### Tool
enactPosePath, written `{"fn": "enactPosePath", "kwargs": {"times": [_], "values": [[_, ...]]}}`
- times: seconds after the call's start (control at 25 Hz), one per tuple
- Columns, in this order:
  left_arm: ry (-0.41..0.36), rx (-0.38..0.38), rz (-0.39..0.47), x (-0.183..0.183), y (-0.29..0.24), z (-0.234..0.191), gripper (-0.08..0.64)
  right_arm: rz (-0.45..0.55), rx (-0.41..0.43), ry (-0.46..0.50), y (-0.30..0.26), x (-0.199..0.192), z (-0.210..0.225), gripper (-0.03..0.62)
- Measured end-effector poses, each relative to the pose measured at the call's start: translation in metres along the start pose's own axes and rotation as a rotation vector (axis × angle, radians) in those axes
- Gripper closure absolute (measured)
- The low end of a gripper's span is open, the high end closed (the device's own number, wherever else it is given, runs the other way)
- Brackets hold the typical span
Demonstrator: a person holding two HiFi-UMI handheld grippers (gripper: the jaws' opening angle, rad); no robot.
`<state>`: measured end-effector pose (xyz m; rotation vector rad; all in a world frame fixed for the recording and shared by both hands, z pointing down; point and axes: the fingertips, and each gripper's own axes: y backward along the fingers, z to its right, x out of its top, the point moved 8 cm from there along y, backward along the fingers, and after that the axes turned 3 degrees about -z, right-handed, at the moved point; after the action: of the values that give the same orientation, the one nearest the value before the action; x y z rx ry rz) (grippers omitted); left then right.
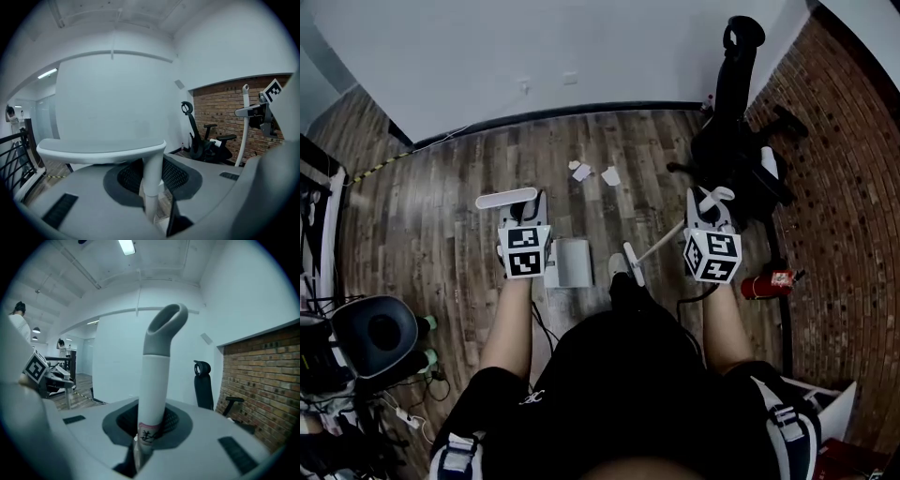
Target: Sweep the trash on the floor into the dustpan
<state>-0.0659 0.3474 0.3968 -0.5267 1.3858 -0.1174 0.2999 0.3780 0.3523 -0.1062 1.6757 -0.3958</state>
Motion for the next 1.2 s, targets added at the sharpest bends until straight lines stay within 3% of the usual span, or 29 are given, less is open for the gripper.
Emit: {"fn": "enactPosePath", "kwargs": {"times": [0.4,0.76,0.92,1.2], "values": [[-0.017,0.044,-0.041,0.047,-0.099,-0.008,0.462,-0.073,0.09,-0.035,-0.111,-0.004,0.043,0.549],[0.043,0.103,-0.021,0.106,-0.191,-0.03,0.462,-0.07,0.166,-0.111,-0.211,0.019,0.111,0.548],[0.068,0.103,-0.007,0.128,-0.23,-0.039,0.462,-0.067,0.173,-0.105,-0.252,0.032,0.122,0.548],[0.034,0.068,0.003,0.146,-0.298,-0.062,0.462,-0.097,0.153,-0.078,-0.312,0.042,0.118,0.548]]}}
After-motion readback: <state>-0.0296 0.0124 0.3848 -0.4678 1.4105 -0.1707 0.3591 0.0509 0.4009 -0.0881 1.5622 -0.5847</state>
